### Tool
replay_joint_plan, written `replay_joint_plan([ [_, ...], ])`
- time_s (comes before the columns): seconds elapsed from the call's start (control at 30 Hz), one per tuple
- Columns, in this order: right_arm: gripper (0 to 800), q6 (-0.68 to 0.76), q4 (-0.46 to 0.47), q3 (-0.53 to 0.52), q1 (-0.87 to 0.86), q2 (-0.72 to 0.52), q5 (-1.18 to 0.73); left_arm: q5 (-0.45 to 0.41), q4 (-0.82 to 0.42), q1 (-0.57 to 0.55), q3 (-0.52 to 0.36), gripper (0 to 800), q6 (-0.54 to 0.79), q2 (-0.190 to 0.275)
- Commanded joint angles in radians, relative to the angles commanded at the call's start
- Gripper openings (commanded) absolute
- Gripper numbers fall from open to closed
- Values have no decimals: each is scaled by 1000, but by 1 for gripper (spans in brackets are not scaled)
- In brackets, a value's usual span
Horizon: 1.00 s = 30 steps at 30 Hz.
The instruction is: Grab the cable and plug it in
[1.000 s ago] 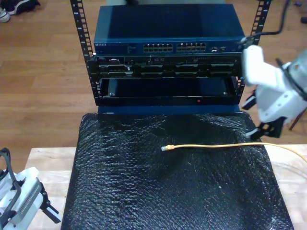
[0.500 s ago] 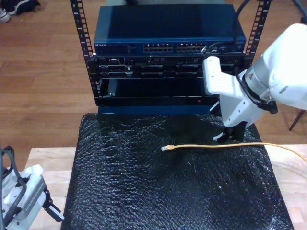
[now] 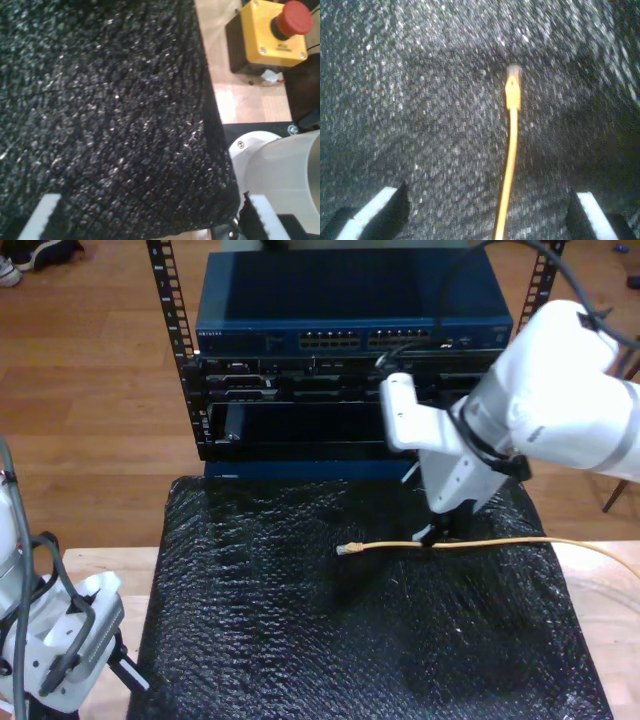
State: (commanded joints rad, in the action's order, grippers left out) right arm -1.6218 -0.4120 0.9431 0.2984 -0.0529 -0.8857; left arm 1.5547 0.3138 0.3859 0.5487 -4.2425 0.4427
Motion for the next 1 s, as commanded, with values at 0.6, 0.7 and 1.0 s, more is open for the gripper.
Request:
replay_joint_plan([
  [0.6, 793, 206, 227, 101, 124, 181, 38, -38, 11, -11, -8, 800, -29, -9],
  [0.7, 792, 235, 245, 117, 149, 209, 44, -38, 15, -11, -9, 800, -29, -9],
  [1.0, 786, 290, 301, 203, 175, 310, 44, -38, 15, -11, -9, 800, -29, -9],
])
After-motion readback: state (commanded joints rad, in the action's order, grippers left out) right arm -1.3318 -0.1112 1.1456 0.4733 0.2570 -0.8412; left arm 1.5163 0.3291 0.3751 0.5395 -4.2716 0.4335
